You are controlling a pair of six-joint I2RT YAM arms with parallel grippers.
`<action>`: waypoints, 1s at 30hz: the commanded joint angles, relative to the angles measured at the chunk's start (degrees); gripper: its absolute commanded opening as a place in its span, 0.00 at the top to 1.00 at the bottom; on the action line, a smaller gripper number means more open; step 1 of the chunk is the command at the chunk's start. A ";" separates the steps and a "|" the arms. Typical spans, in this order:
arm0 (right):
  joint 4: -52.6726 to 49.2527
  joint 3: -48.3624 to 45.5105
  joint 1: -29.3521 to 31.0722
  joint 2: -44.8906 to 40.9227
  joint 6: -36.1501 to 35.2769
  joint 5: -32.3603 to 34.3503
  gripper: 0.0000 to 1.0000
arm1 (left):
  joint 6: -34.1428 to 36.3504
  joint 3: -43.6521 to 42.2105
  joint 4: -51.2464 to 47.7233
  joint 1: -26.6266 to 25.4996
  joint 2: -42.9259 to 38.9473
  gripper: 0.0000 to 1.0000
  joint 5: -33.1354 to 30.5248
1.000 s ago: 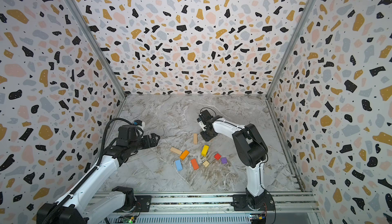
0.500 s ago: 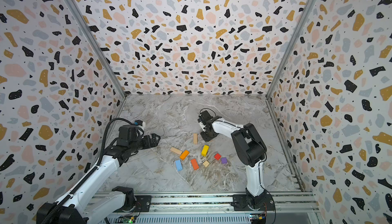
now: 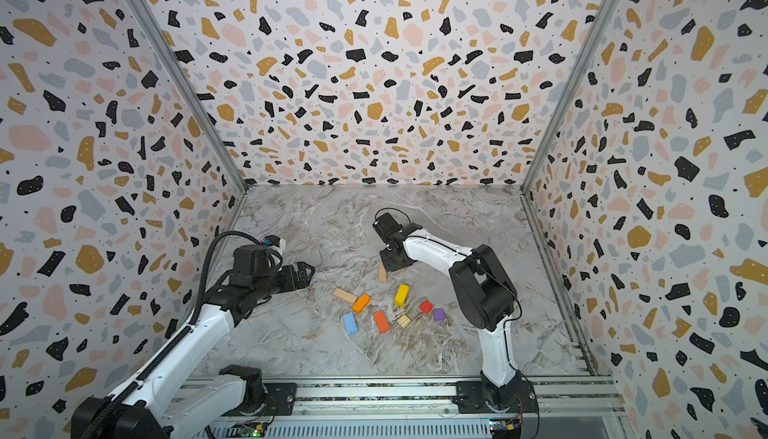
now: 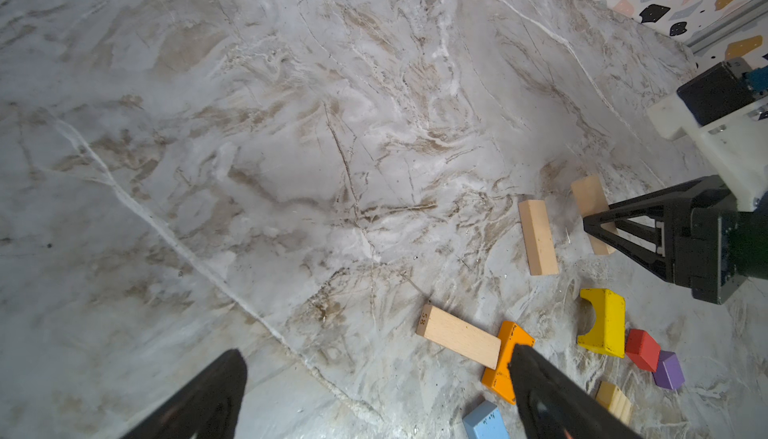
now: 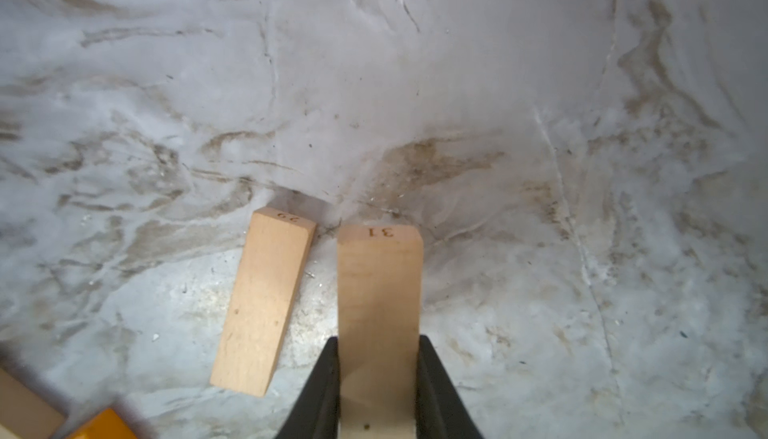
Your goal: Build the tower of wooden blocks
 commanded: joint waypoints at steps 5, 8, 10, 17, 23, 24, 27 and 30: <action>-0.81 -0.61 0.48 -0.25 8.55 0.69 0.76 | -0.21 -0.80 1.04 -0.27 -0.50 0.00 -0.46; 0.06 -1.20 0.79 -0.52 9.51 -0.35 0.75 | -0.20 -0.80 1.17 -0.33 -0.32 0.00 -0.47; 0.49 -1.57 0.86 -0.53 10.08 -0.70 0.75 | -0.20 -0.78 1.08 -0.33 -0.24 0.00 -0.44; 1.78 -2.85 1.30 0.05 11.50 -1.59 0.74 | -0.21 -0.65 1.01 -0.33 -0.15 0.00 -0.54; 2.37 -2.57 1.56 0.76 11.78 -2.25 0.72 | -0.47 -0.61 0.88 -0.59 -0.10 0.00 -1.02; 2.37 -2.55 1.65 0.85 11.77 -2.23 0.72 | -0.55 -0.63 0.81 -0.68 -0.13 0.00 -1.22; 2.54 -2.50 1.83 1.26 11.94 -2.21 0.71 | -0.74 -0.72 0.83 -0.94 -0.21 0.00 -1.60; 2.39 -2.55 1.83 1.55 12.12 -2.16 0.70 | -0.74 -0.58 0.79 -1.12 -0.24 0.00 -1.69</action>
